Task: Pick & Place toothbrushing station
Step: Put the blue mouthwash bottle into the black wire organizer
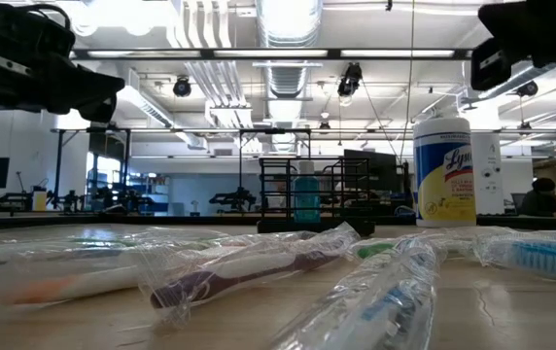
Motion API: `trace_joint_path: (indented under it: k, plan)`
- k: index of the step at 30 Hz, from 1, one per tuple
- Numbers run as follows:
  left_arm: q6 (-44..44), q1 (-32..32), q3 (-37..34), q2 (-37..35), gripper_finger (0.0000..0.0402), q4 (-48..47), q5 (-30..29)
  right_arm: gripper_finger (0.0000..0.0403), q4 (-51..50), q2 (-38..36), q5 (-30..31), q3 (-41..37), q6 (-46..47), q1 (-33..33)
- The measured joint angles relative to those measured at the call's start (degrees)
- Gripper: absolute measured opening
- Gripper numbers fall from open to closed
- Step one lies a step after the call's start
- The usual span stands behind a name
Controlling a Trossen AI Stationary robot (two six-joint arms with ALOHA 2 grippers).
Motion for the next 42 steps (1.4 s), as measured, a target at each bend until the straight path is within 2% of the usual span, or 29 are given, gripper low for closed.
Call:
trace_joint_path:
  k: [5,9,15,22,30,36,42]
  plan:
    - [-0.2,0.0,0.0,0.0,0.0007,0.2,-0.2,0.0008,0.1,-2.3,0.3,-2.2,0.0,0.0]
    - [-0.3,0.0,0.0,0.0,0.0007,0.2,-0.3,0.0008,-0.4,-2.0,5.5,-2.2,3.7,0.2]
    - [-3.6,0.0,0.0,0.0,0.0007,0.2,-0.3,0.0008,-16.2,4.6,8.0,7.7,9.9,0.7]
    - [-4.5,0.0,0.0,0.0,0.0007,0.1,-0.3,0.0008,-35.4,20.2,12.5,27.0,13.0,4.8]
    - [-4.9,0.0,0.0,0.0,0.0007,0.1,-0.3,0.0008,-56.2,41.4,18.3,48.6,23.0,15.5]
    - [-10.4,0.0,0.0,0.0,0.0007,-1.3,-3.7,0.0008,-65.6,58.0,21.1,62.8,35.0,22.0]
    - [-10.4,0.0,0.0,0.0,0.0007,-2.5,-4.1,0.0015,-70.8,75.2,20.0,76.3,54.2,25.1]
